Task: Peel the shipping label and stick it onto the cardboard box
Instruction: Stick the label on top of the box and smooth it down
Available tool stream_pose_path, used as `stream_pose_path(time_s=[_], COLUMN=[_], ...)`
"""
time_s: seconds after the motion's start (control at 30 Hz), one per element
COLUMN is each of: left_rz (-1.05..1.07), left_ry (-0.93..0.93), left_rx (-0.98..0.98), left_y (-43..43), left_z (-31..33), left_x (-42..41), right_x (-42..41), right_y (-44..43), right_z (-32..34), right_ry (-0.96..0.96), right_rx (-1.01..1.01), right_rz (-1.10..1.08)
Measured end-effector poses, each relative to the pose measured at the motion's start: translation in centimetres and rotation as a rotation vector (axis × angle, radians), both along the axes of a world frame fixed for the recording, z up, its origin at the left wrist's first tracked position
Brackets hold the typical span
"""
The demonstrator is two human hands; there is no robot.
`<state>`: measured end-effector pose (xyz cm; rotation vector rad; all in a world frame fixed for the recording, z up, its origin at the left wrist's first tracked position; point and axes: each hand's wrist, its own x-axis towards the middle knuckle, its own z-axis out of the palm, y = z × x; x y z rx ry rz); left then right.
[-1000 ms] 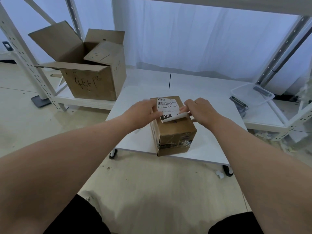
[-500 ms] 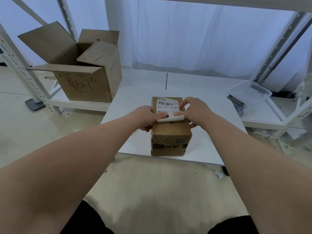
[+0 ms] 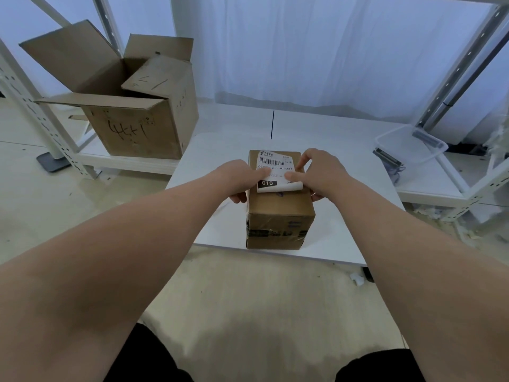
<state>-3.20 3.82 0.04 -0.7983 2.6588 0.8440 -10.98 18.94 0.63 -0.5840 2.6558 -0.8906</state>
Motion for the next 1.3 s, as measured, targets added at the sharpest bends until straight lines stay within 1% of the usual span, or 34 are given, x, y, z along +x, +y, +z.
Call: stream_pose_path(time_s=[0.07,0.13,0.27,0.3,0.43,0.6,0.67,0.77,0.8,0.97,1.03,1.07,1.13,1.2,1.23,1.3], left_rz=[0.003,-0.014,-0.105,-0.113,-0.065,-0.047,-0.066,-0.100,-0.100,-0.060,-0.078,-0.094,-0.164,-0.322,-0.433,-0.603], left_ry=[-0.002,-0.008,-0.009,-0.005,-0.001,0.021,0.023,0.025,0.035,0.034,0.054,0.089,0.241,0.397,0.406,0.303], left_rx=[0.012,-0.014,-0.211,-0.226,-0.121,-0.013,-0.050,-0.192,-0.210,-0.080,-0.076,-0.109,-0.261,-0.460,-0.554,-0.690], left_y=[-0.2,-0.1,0.4,0.4,-0.2,-1.0,-0.9,-0.1,0.1,-0.7,-0.8,-0.9,-1.2,-1.5,-1.7,-1.9], left_z=[0.0,-0.1,-0.3,-0.3,-0.3,-0.8,-0.8,-0.7,-0.6,-0.5,-0.4,-0.3,0.0,0.2,0.2,0.2], left_x=[0.0,-0.1,-0.5,-0.5,-0.7,-0.4,-0.3,-0.3,-0.3,-0.3,-0.1,0.1,0.6,1.4,1.9,2.9], right_x=[-0.2,-0.3,-0.4,-0.4,-0.6,-0.7,-0.7,-0.6,-0.6,-0.9,-1.0,-1.0,-0.8,-0.7,-0.5,0.2], right_y=[-0.1,-0.1,-0.1,-0.1,0.1,0.0,0.0,-0.1,-0.2,-0.3,-0.1,0.0,0.0,0.2,0.4,1.0], right_z=[0.0,0.0,0.3,0.3,0.2,-0.1,-0.1,-0.1,-0.1,-0.4,-0.3,-0.3,-0.1,0.0,0.0,0.3], right_ry=[0.021,0.054,0.069,0.063,0.015,0.044,0.061,0.076,0.078,0.060,0.075,0.093,0.156,0.262,0.298,0.319], right_rx=[-0.005,0.031,0.111,0.117,0.047,0.039,0.063,0.085,0.089,0.055,0.027,0.024,0.078,0.194,0.246,0.307], right_rz=[-0.016,-0.010,0.061,0.069,0.043,0.024,0.028,0.062,0.079,0.077,0.078,0.086,0.107,0.149,0.181,0.271])
